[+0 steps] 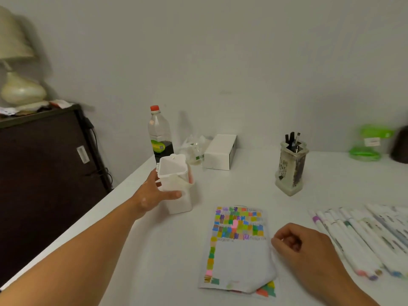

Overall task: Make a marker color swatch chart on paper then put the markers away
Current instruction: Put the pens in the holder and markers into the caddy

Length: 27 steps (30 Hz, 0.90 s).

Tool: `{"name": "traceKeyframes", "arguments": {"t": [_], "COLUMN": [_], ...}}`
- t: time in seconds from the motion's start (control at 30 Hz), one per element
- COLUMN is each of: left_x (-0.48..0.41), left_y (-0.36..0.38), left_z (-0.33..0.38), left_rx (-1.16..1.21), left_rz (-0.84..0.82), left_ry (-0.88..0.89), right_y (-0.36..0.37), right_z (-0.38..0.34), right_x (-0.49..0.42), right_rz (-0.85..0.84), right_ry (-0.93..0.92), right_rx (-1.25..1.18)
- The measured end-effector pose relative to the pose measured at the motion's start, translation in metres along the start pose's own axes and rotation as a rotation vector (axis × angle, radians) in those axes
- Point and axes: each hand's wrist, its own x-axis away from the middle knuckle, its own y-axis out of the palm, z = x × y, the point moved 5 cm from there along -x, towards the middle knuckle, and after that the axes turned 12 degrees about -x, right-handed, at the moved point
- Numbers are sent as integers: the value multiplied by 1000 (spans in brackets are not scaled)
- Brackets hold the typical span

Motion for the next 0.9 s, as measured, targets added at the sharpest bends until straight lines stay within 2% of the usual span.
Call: {"name": "traceKeyframes", "arguments": {"t": [0.17,0.3,0.4,0.57,0.67,0.77,0.9], "left_x": [-15,-12,-1,39,59,72,76], "left_y": [25,48,68,126,170,207,234], "left_z": [15,30,60,117,127,128,127], "left_rx": [67,123,182,176,160,161,116], "left_rz": [-104,-49,-33,-130,-221,-261,-224], "left_ry": [160,174,201,292,293,275,260], "right_y": [-1,1,0,-22,-59,-104,-126], "right_z": [9,13,13,14,21,36,52], "right_x": [-4,-6,-6,-3,1,4,-3], "right_rz": [1,-37,-58,24,195,337,199], "right_ry": [14,42,47,61,67,156,284], "right_rx": [-67,-117,-135,-134,-55,38,401]}}
